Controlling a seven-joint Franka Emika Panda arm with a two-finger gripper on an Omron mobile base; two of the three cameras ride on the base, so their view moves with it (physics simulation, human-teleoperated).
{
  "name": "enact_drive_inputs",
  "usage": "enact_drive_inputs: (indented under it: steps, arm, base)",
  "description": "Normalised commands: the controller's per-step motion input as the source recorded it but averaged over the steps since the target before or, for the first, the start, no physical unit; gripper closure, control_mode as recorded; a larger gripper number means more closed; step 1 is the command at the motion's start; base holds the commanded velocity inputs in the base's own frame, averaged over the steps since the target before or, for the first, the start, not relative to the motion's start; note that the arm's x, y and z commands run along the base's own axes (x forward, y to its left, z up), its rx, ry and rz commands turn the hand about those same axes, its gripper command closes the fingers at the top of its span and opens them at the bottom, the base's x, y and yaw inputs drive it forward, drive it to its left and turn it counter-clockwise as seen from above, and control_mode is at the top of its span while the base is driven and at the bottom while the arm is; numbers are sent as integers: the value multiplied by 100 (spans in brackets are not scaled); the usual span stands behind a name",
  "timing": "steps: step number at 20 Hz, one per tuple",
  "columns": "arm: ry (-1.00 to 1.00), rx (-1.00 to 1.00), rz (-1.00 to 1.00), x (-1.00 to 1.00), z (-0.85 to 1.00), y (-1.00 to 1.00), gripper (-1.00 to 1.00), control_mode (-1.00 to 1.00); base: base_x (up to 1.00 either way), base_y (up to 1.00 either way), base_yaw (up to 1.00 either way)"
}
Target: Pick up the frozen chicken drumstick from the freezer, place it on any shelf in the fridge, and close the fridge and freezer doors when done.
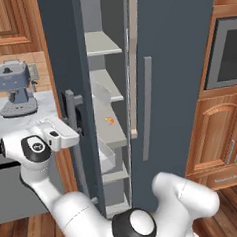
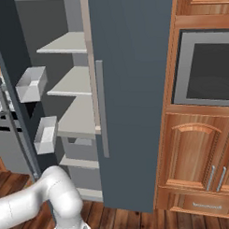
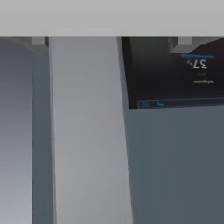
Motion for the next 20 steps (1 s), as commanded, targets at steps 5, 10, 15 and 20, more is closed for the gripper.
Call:
enact_drive_inputs:
  steps: [5,10,15,20]
  arm:
    - [-2,0,4,63,0,-39,-100,-100]
    - [-1,0,8,65,0,-34,-100,-100]
    - [0,0,8,70,0,-39,-100,-100]
    - [-2,0,13,73,0,-65,-100,-100]
  base:
    - [0,0,0]
    - [0,0,0]
    - [0,0,0]
    - [0,0,0]
